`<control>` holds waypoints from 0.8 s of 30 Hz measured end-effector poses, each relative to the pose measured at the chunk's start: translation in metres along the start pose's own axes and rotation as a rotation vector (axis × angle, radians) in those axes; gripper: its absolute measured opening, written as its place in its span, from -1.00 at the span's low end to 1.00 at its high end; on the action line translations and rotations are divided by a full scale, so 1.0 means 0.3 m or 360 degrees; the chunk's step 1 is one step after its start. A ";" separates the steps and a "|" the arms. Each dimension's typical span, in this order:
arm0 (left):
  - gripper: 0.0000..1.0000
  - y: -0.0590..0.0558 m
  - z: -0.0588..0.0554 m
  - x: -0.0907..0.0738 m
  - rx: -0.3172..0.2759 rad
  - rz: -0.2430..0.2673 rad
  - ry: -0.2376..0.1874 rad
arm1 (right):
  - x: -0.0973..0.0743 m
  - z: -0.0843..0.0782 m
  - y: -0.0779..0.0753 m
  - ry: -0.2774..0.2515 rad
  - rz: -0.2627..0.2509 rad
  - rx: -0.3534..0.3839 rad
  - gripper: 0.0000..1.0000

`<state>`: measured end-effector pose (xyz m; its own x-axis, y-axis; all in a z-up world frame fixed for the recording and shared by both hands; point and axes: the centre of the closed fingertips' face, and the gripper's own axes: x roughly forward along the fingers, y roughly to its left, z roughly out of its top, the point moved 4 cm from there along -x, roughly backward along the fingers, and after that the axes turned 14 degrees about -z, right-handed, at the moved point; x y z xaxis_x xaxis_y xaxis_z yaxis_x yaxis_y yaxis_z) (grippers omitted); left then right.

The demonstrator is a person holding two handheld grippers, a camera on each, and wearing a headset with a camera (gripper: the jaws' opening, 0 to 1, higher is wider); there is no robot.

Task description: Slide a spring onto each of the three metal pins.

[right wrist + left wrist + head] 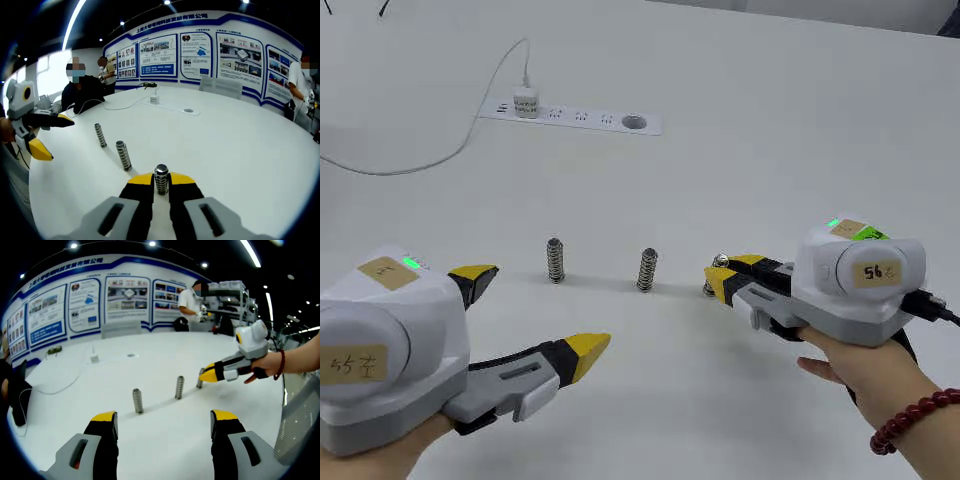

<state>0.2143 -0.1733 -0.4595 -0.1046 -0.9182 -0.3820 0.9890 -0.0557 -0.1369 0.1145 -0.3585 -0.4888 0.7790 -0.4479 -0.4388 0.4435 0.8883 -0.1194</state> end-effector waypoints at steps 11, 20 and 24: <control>0.52 0.004 0.007 -0.008 -0.0004 0.0006 0.0006 | -0.025 0.007 0.012 0.0036 0.0031 0.0066 -0.53; 0.53 0.011 0.015 -0.022 -0.0034 0.0009 0.0011 | -0.088 0.033 0.023 0.0054 0.0071 0.0118 -0.25; 0.56 0.009 0.021 -0.030 -0.0038 0.0003 0.0024 | -0.117 0.038 0.025 0.0078 0.0079 0.0145 -0.06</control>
<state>0.2185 -0.1678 -0.4507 -0.1047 -0.9122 -0.3960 0.9864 -0.0447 -0.1580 0.0956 -0.3372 -0.4640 0.7796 -0.3960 -0.4852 0.4450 0.8954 -0.0157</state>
